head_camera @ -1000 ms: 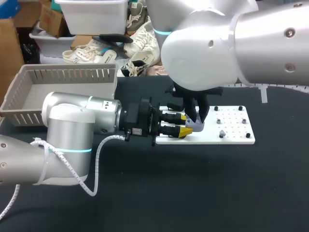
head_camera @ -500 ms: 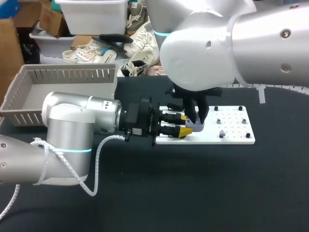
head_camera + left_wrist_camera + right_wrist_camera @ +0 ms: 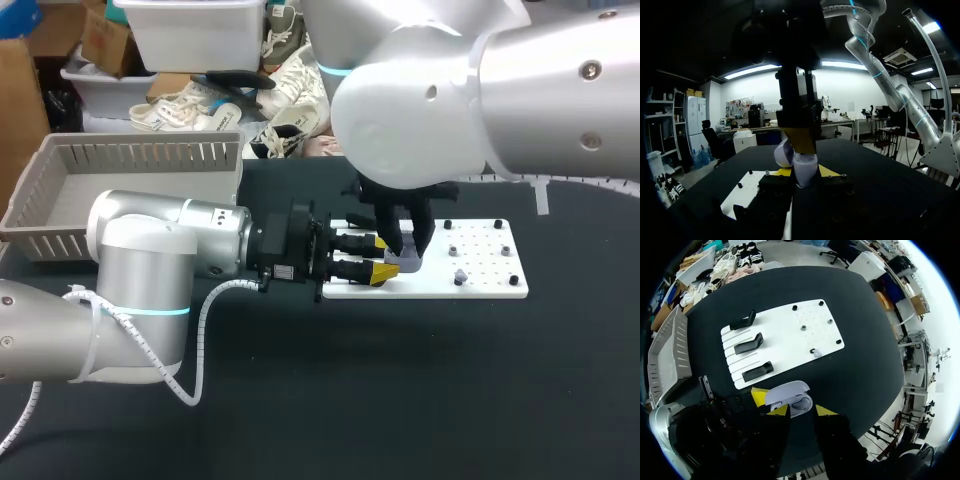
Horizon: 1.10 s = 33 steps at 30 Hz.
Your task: Pick up each earbud case from the left stands, insert the matching earbuds, close the lid, and place the case in the box.
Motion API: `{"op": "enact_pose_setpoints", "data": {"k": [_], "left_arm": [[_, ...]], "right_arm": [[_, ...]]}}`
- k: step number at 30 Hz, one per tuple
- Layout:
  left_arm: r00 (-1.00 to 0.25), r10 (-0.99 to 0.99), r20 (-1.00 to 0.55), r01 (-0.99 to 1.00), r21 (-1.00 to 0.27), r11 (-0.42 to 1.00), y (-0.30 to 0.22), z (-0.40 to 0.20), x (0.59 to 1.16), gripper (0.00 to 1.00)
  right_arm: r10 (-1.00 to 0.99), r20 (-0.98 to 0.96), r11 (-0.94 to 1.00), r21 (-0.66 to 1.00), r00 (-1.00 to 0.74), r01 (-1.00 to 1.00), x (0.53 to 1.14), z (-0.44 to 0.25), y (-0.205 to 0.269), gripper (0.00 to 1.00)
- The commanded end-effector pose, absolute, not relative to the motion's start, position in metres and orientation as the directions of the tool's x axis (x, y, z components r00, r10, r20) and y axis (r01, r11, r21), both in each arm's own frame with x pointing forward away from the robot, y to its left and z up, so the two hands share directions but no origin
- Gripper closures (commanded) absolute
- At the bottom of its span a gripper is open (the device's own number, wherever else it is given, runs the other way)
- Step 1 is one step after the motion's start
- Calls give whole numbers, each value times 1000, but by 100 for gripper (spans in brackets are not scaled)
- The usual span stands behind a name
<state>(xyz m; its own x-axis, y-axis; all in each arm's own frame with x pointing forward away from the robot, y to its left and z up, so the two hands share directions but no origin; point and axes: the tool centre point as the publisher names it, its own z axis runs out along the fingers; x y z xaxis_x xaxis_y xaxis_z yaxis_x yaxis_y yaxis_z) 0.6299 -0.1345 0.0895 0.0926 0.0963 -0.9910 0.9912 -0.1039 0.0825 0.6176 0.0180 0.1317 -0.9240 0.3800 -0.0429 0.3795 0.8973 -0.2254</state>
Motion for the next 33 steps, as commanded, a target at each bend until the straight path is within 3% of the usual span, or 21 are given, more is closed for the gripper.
{"op": "enact_pose_setpoints", "data": {"k": [1,14,21,33], "left_arm": [[94,96,-991,991,84,-100,-135,89,629,100],[94,96,-991,991,84,-100,-135,89,629,100],[94,96,-991,991,84,-100,-135,89,629,100],[94,96,-991,991,84,-100,-135,89,629,100]], "right_arm": [[382,-51,897,-219,-923,384,614,133,17,69],[395,-116,898,-163,-911,410,599,156,11,69],[417,-230,897,-51,-880,438,595,167,-8,60],[477,-277,876,67,-834,478,594,155,-38,64]]}}
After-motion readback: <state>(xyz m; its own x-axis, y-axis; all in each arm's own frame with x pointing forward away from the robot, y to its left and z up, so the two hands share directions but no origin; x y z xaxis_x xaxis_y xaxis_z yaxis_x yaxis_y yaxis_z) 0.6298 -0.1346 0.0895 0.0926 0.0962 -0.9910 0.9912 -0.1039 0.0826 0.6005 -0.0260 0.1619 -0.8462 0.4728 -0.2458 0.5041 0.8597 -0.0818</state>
